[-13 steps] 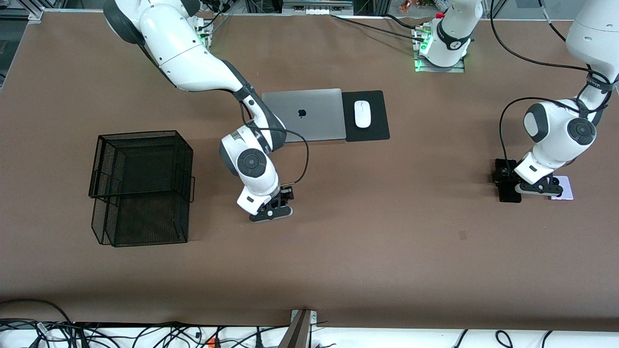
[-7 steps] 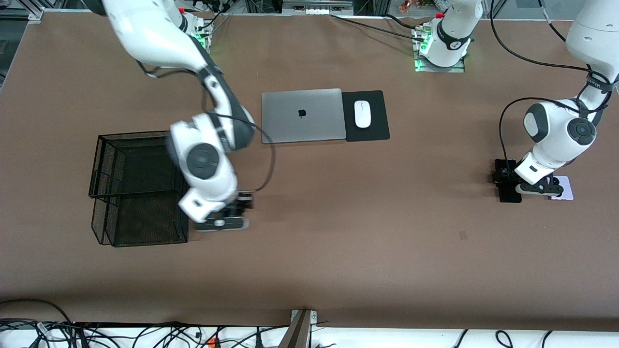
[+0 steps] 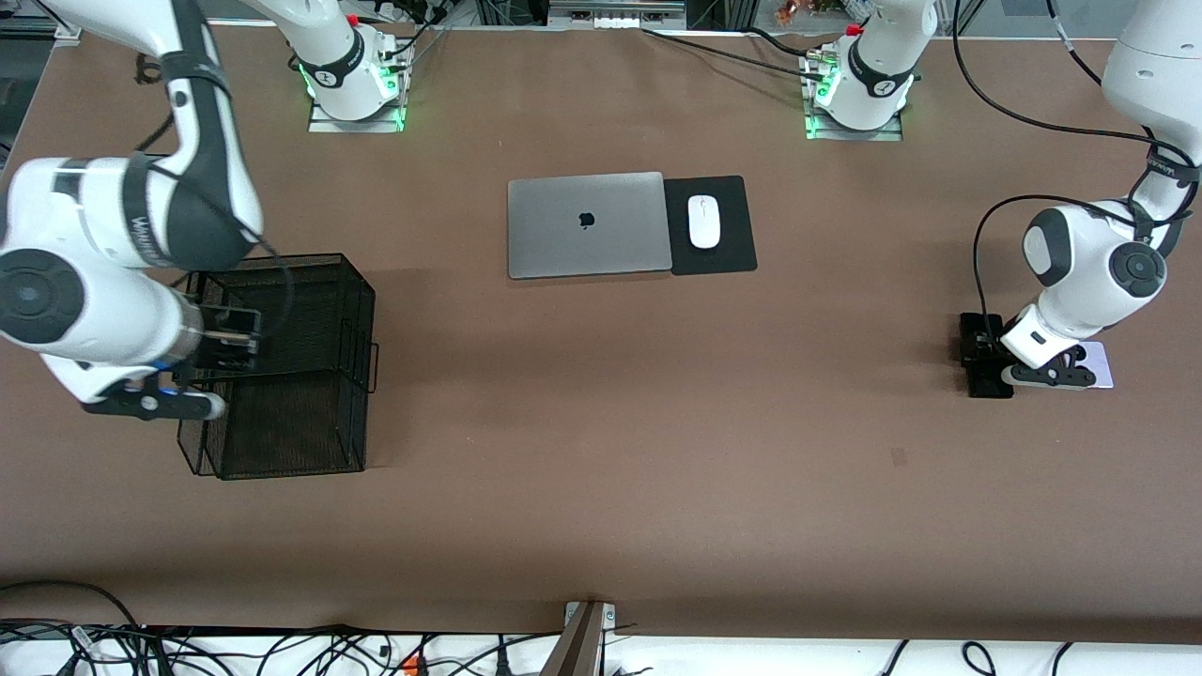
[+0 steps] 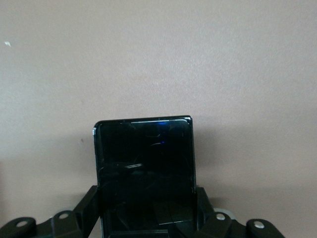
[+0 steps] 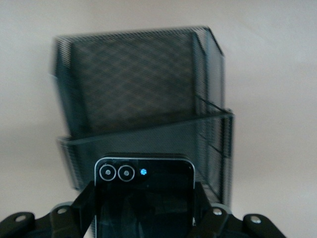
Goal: Place phones with both arms
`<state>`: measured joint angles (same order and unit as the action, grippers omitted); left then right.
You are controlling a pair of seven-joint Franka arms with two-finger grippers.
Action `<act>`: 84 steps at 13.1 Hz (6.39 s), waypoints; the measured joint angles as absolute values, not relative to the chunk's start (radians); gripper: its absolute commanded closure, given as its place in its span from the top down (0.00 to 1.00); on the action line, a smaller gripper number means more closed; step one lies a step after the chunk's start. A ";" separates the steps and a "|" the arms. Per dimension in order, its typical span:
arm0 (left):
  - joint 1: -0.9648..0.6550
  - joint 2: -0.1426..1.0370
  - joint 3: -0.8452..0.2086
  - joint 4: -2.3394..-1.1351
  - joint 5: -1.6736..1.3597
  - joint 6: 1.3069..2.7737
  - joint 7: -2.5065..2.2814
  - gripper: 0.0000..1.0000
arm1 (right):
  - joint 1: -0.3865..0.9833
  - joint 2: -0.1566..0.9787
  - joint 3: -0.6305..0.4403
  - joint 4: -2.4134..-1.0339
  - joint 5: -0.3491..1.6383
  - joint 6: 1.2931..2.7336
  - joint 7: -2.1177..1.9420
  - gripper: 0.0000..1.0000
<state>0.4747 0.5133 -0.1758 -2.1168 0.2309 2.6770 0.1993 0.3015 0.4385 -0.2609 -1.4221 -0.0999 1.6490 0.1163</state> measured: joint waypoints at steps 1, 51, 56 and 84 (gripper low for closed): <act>0.471 0.511 -0.177 -2.102 0.231 2.653 0.199 0.00 | 0.301 0.405 -0.290 -1.498 -0.100 1.698 0.084 0.00; -0.670 1.155 -0.194 -0.985 0.102 2.567 -0.792 1.00 | 0.318 0.392 -0.366 -1.504 0.131 1.849 -0.043 1.00; -0.661 1.157 -0.194 -0.950 0.100 2.581 -0.841 1.00 | 0.318 0.392 -0.366 -1.504 0.132 1.849 -0.043 1.00; 0.429 0.436 -0.259 -1.652 0.264 2.019 0.280 1.00 | 0.684 0.904 -0.191 -1.314 0.244 2.278 0.328 1.00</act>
